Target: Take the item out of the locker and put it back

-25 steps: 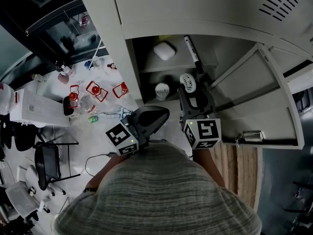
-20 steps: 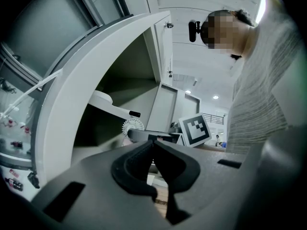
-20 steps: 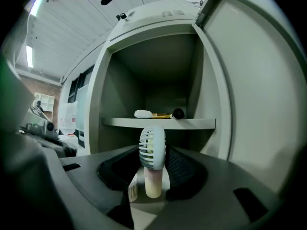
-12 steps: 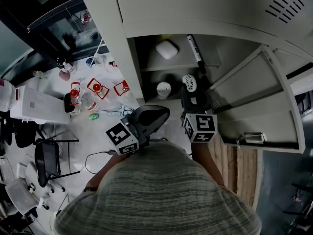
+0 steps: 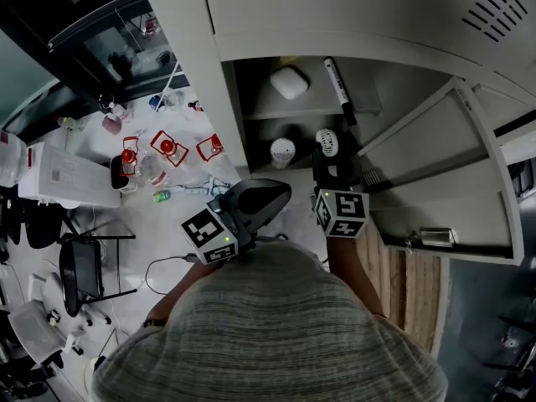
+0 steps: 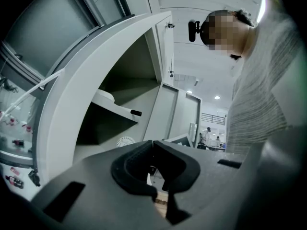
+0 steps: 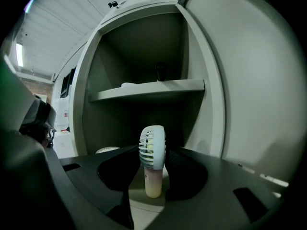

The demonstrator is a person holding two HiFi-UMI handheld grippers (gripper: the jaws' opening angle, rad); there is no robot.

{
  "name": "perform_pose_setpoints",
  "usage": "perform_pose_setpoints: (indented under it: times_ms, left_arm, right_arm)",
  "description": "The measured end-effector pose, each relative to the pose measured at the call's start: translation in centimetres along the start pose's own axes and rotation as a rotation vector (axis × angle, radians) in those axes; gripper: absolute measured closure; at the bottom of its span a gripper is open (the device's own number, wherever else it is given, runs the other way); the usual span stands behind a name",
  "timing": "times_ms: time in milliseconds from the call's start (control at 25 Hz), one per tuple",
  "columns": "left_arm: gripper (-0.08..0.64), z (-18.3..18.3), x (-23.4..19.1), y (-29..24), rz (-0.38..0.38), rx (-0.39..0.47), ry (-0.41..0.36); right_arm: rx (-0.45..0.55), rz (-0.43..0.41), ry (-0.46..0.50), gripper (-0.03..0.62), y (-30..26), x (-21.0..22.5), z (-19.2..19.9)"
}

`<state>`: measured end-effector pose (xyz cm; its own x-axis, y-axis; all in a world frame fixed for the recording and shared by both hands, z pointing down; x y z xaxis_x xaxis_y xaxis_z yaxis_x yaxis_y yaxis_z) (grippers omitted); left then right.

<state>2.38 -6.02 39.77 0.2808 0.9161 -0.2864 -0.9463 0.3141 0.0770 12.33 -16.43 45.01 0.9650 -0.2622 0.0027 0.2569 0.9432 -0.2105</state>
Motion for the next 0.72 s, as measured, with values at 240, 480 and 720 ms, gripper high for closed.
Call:
perform_pose_setpoints:
  times_ms: [240,480,720]
  left_arm:
    - [0.552,0.04,0.06,-0.10,0.003,0.001,0.000]
    - [0.552,-0.05,0.11,-0.09,0.004,0.004,-0.002]
    - [0.552,-0.11,0.17,-0.07,0.006,0.004,-0.003]
  right_arm:
    - [0.004,-0.005,0.028,0.422,-0.14,-0.25,0.03]
    - [-0.006,-0.013,0.028,0.422,-0.12,-0.22,0.12]
    - [-0.020,-0.040,0.025,0.418,-0.08,-0.59,0.22]
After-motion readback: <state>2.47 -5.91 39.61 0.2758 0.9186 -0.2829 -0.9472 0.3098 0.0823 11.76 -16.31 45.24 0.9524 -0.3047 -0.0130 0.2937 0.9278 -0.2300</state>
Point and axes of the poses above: the fingertips, and each gripper's own axes: y backward along the fingers, x to its right, z out of its underside, the point moved 2 cm from there along y, backward along the fingers, and after that the axes turned 7 degrees about z, right-handed, at the moved point
